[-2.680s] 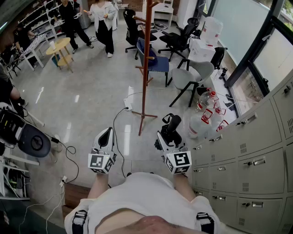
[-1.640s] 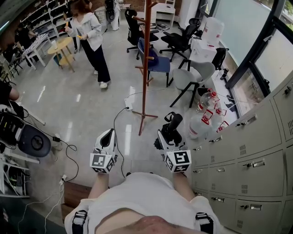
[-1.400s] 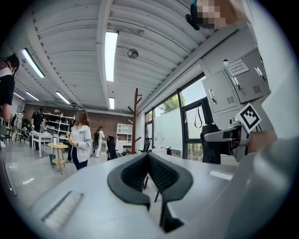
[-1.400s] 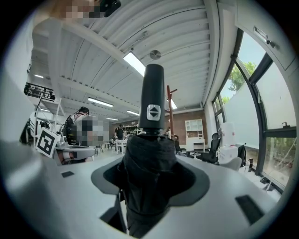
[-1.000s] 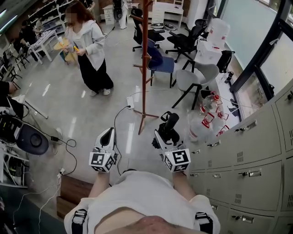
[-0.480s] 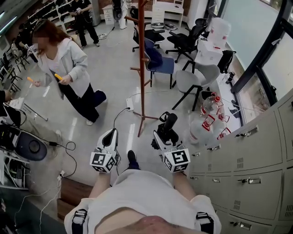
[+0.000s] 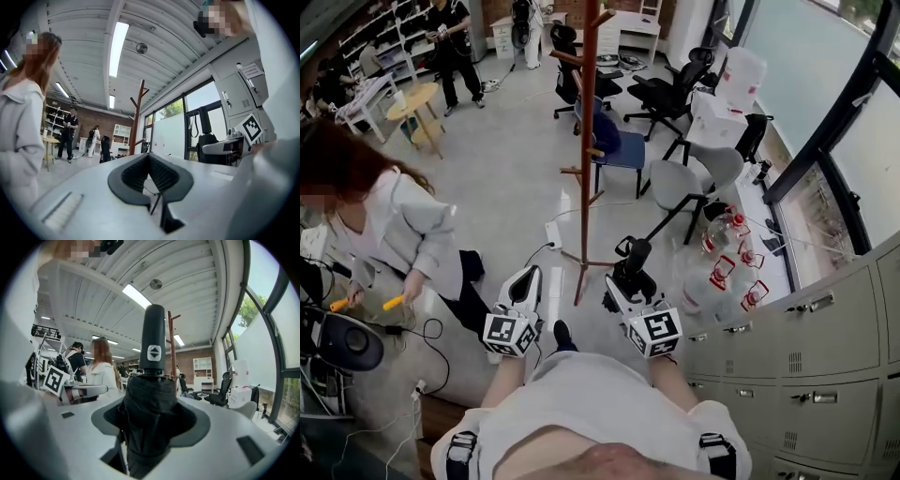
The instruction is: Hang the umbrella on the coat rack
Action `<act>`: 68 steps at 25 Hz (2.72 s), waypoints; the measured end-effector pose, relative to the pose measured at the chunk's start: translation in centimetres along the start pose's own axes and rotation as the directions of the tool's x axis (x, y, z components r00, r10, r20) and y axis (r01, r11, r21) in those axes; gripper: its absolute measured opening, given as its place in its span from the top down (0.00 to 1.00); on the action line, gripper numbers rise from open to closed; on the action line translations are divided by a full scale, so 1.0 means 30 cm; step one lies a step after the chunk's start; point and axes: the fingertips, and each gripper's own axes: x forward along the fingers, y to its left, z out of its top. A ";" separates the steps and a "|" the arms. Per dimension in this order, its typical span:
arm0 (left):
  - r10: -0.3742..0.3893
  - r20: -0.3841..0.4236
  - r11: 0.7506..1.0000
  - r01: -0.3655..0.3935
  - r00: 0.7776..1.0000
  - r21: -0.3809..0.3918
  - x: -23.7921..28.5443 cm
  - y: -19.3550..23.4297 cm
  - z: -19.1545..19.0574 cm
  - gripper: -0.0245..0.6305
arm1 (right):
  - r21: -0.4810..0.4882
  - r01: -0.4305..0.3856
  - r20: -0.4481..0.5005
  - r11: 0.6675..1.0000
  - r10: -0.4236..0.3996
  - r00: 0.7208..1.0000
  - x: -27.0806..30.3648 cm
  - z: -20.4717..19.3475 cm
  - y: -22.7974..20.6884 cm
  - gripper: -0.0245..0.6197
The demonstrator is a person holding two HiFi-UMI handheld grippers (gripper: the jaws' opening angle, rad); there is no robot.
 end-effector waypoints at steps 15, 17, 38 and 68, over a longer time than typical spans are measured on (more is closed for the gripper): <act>-0.140 0.023 0.990 0.141 0.990 -0.002 0.505 0.402 0.070 0.95 | 0.010 0.132 0.008 0.991 -0.133 0.991 0.508 0.068 -0.196 0.55; -0.145 0.020 0.989 0.145 0.989 -0.010 0.535 0.419 0.066 0.95 | 0.011 0.131 -0.001 0.991 -0.131 0.991 0.541 0.067 -0.210 0.55; -0.025 0.002 0.999 0.025 1.000 -0.023 0.714 0.404 0.055 0.95 | 0.013 -0.037 -0.058 0.999 0.038 0.998 0.716 0.012 -0.378 0.55; -0.005 -0.020 1.000 0.005 1.000 -0.018 0.793 0.436 0.036 0.95 | 0.087 -0.017 -0.241 0.996 0.037 0.970 0.881 -0.272 -0.508 0.55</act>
